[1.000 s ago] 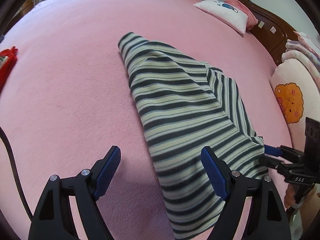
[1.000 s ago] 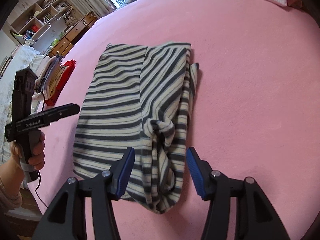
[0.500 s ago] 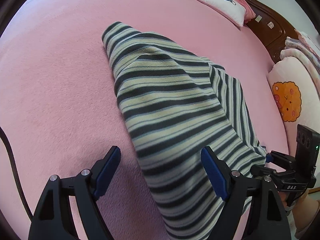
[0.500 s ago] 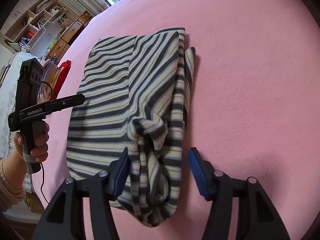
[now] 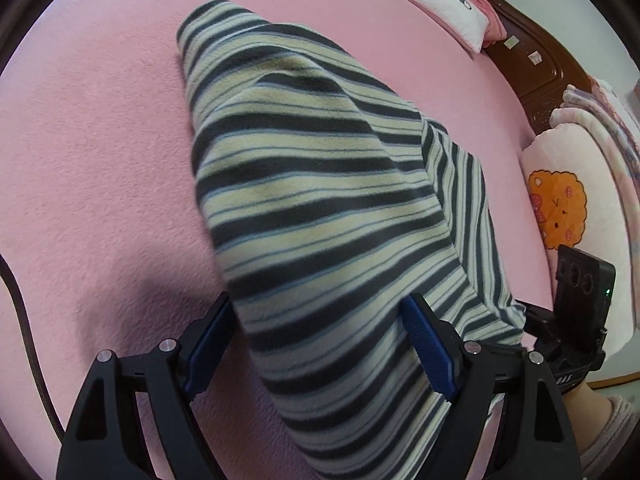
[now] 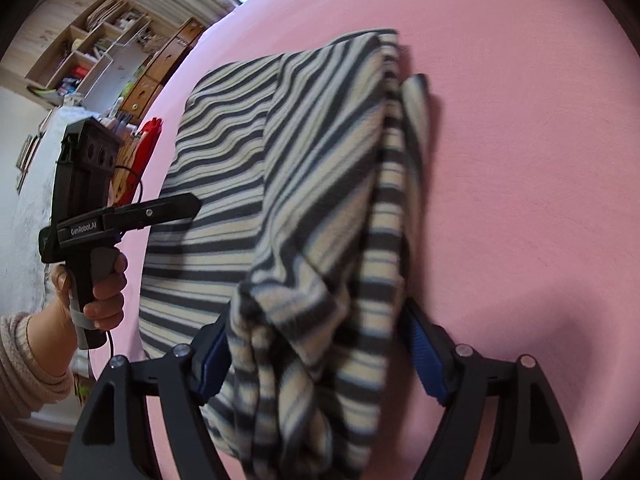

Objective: Fold small clothes
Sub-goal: 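Lift the bundle end with the right tool and fold it over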

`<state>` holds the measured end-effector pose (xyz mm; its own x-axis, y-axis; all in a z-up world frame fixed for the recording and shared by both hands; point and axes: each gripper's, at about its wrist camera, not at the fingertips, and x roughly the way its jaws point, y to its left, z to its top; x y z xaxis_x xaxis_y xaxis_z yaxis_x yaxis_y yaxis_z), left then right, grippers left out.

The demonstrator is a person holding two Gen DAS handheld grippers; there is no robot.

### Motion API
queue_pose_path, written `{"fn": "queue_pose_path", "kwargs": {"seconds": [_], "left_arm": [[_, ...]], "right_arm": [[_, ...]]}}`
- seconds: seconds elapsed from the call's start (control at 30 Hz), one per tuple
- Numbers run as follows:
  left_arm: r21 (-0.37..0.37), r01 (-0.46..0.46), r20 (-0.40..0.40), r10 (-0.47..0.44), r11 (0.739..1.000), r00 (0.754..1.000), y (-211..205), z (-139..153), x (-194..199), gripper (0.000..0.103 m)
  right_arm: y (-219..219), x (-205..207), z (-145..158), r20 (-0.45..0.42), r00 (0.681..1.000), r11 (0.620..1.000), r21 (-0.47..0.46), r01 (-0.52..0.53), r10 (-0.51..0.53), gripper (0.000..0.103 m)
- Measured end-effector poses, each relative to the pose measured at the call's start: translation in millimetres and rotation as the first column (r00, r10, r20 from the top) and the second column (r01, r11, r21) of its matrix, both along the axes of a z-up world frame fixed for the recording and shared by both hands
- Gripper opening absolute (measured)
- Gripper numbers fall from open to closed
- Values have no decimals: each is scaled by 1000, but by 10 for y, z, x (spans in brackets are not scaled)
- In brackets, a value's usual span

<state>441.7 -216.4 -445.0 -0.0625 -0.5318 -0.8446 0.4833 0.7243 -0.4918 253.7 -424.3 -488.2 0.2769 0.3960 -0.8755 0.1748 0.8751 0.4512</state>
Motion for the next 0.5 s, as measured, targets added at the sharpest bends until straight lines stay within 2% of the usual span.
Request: {"fn": "queue_pose_path", "kwargs": {"seconds": [0.2, 0.3, 0.33, 0.37, 0.47, 0.5], "left_arm": [[-33, 55, 12, -54, 998, 998, -233, -24, -101, 84], [-28, 62, 45, -60, 998, 997, -304, -9, -162, 80], [-28, 56, 52, -54, 998, 997, -306, -6, -166, 76], [-27, 48, 53, -47, 998, 998, -294, 2, -168, 64], [-41, 23, 45, -21, 999, 999, -232, 6, -138, 30], [-49, 17, 42, -15, 999, 999, -211, 17, -138, 26]], "right_arm": [[112, 57, -47, 22, 1000, 1000, 9, -20, 19, 76], [150, 69, -45, 28, 999, 999, 35, -37, 36, 56], [161, 63, -51, 31, 999, 998, 55, -37, 35, 47], [176, 71, -57, 33, 999, 997, 64, -34, 32, 43], [222, 65, -24, 48, 998, 998, 47, -36, 34, 37], [237, 63, -6, 53, 998, 998, 37, -40, 39, 36]]}}
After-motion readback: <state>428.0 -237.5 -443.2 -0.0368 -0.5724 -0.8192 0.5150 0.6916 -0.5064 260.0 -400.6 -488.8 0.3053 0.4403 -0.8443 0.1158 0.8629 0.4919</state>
